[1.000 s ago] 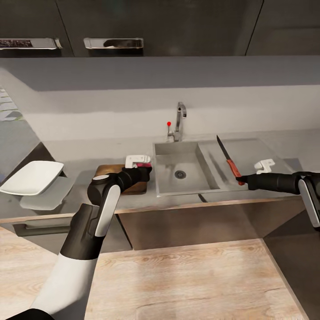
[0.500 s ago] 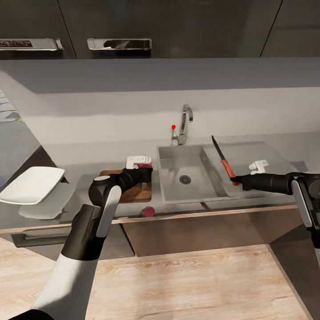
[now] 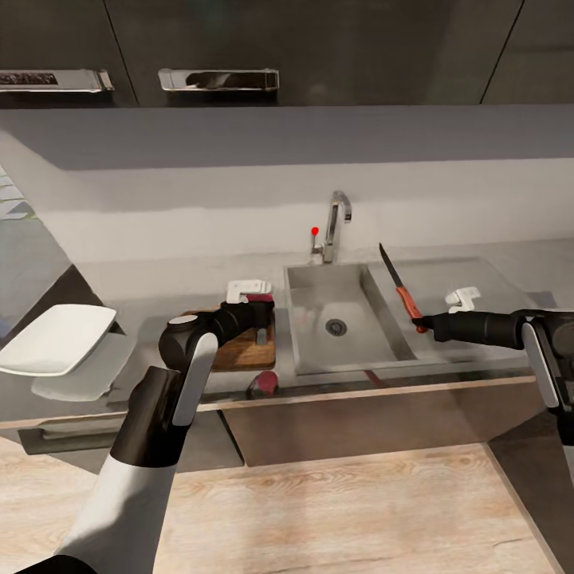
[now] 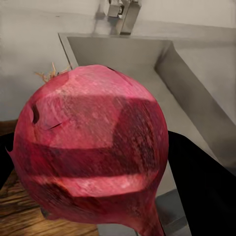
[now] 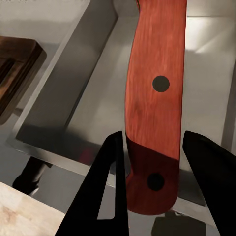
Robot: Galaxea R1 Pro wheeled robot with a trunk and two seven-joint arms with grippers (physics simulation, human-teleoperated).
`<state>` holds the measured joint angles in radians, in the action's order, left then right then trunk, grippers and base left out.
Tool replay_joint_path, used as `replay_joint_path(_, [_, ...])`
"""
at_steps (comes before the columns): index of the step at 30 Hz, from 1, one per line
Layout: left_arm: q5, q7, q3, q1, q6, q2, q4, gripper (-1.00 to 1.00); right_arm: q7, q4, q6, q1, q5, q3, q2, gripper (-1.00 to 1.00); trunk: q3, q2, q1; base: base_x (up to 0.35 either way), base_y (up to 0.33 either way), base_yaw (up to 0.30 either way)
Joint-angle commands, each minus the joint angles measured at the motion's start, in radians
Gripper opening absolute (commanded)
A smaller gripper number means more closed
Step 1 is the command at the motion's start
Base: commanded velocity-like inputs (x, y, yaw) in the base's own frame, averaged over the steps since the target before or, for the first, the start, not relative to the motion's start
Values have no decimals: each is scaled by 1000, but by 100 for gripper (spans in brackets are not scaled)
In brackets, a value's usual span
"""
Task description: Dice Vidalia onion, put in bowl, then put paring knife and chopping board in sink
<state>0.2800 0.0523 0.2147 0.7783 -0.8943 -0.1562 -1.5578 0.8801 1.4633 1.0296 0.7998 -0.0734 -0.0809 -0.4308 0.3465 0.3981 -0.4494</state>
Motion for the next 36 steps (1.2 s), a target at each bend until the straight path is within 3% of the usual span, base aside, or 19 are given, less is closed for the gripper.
replay_joint_path(1, [7, 6, 0, 1, -5, 0, -1, -100, -2, 0, 8, 1, -8, 0, 0, -100, 2, 2, -1, 17, 2, 0])
replay_joint_path(18, [7, 6, 3, 1, -5, -2, 1, -100, -3, 0, 7, 1, -8, 1, 0, -100, 2, 2, -1, 2, 103, 0])
replay_joint_path(22, [7, 6, 31, 1, -5, -8, 8, -100, -3, 0, 7, 1, -8, 2, 2, -100, 2, 2, -1, -84, 217, 0])
replay_joint_path(36, [7, 6, 40, 1, -5, -8, 10, -100, -3, 0, 7, 1, -8, 2, 3, -100, 2, 2, -1, -43, 107, 0])
